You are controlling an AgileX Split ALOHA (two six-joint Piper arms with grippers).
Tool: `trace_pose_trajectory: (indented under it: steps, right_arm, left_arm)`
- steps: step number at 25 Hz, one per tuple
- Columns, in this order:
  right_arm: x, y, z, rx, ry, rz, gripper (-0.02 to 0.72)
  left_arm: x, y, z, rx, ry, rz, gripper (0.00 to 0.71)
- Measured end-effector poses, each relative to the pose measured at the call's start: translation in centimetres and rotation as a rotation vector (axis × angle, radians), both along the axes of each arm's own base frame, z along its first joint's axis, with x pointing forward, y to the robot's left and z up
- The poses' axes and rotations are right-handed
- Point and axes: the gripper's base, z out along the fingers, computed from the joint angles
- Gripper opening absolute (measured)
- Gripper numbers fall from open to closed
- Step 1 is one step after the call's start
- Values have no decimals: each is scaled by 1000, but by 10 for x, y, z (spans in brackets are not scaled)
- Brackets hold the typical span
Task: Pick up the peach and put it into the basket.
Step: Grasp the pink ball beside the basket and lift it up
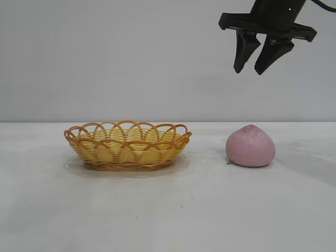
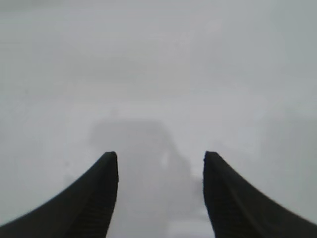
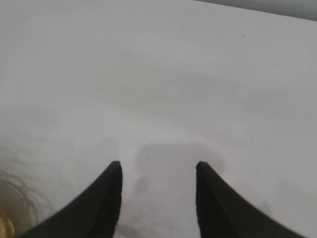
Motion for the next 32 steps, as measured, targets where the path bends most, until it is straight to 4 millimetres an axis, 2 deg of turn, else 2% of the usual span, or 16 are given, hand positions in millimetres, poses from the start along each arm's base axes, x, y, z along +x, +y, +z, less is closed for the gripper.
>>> trace_pose_trajectory:
  steps: [3,5,10,14,18,22,25,32]
  right_arm:
    - [0,0,0,0,0,0,335]
    - [0,0,0,0,0,0,335]
    - [0,0,0,0,1,0,335]
    - [0,0,0,-1,2,1,335]
    - [-1,0,0,-3,8,3,335]
    - [-2,0,-1,-7,20,7,335]
    - [-2,0,-2,-9,28,8,335]
    - [-2,0,-2,-11,28,11,335]
  left_arm:
    - [-44,-1,23,2,-38,6,340]
    - [-75,-1,26,3,-45,12,340]
    - [-152,-1,6,3,19,29,340]
    - [-199,-1,-11,-3,36,41,340]
    - [-230,-4,-40,-46,87,37,340]
    - [-255,-8,-58,-81,26,19,340]
    - [-269,-7,-68,-69,-21,17,340]
    - [-287,-8,-72,-42,-142,-7,340]
